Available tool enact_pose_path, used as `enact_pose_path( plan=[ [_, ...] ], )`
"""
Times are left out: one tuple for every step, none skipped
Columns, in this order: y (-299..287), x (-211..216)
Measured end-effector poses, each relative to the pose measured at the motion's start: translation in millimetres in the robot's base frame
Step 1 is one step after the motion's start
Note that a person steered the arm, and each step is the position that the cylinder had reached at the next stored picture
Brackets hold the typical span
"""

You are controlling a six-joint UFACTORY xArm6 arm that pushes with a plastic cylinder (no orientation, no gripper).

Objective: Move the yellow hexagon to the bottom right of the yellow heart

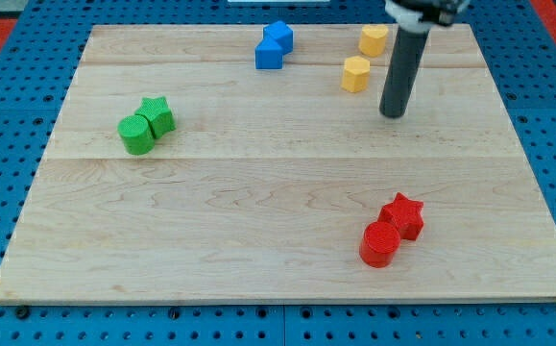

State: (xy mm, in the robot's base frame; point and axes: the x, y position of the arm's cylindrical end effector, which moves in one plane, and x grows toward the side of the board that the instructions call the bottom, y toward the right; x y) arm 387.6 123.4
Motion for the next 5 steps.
enact_pose_path(
  plan=[
    [-49.3,-31.5],
    [-23.8,-90.5],
    [-10.1,-72.0],
    [-19.4,-85.3],
    [-1.8,-99.7]
  ],
)
